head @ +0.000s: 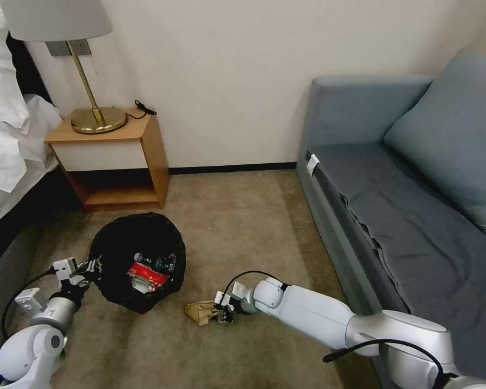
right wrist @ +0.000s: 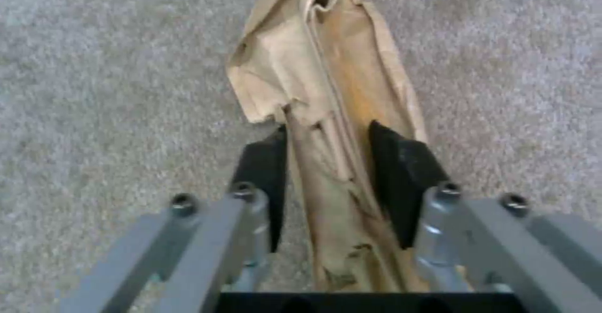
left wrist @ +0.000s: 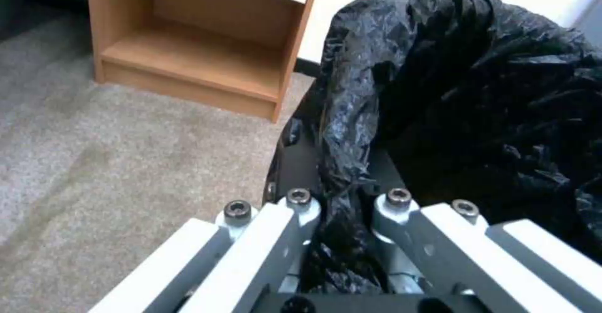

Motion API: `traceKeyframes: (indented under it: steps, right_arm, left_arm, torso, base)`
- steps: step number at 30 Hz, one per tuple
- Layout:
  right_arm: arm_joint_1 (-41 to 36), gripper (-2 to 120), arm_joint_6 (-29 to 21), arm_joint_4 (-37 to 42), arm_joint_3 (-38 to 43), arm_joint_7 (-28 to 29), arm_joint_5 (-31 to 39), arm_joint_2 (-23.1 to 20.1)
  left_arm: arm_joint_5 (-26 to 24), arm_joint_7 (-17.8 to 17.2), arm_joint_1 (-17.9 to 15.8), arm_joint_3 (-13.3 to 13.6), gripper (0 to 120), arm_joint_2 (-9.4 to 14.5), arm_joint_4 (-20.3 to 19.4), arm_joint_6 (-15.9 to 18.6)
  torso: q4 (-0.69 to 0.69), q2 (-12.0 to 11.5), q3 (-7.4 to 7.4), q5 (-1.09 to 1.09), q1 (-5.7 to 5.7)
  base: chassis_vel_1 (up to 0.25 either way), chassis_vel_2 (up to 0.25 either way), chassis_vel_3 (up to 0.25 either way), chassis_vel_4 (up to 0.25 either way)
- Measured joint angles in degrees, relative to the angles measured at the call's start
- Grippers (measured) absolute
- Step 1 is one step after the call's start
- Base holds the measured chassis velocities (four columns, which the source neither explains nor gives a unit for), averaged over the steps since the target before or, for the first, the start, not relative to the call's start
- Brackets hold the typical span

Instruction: Pick up the trash bin, then pick up the garbage on the floor and place it into the trash bin.

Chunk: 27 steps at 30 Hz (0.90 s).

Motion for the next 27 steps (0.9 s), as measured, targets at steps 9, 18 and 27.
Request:
traceKeyframes:
  steps: [9, 18, 27]
  right_arm:
    - [-0.6, 0, 0.1, 1.7, 2.1, 1.6, -0.4, -1.7]
    - [-1.1, 0, -0.2, 4.1, 6.1, 3.3, 0.2, -4.3]
    - [2.2, 0, -1.3, 21.0, 20.3, 7.8, 5.1, -19.1]
  left_arm:
    - [-0.2, -0.2, -0.1, 0.1, 5, -0.2, 0.0, 0.1]
    - [-0.3, -0.1, 0.2, -0.1, 5, -0.3, 0.1, 0.1]
    - [-0.1, -0.1, 1.3, 0.3, 5, -1.0, -0.5, 0.1]
  torso:
    - [0.00, 0.0, 0.00, 0.01, 0.00]
    - [0.00, 0.0, 0.00, 0.01, 0.00]
    - [-0.03, 0.0, 0.00, 0.02, 0.00]
  base:
    - [0.000, 0.000, 0.000, 0.000]
    - [0.000, 0.000, 0.000, 0.000]
    - [0.000, 0.000, 0.000, 0.000]
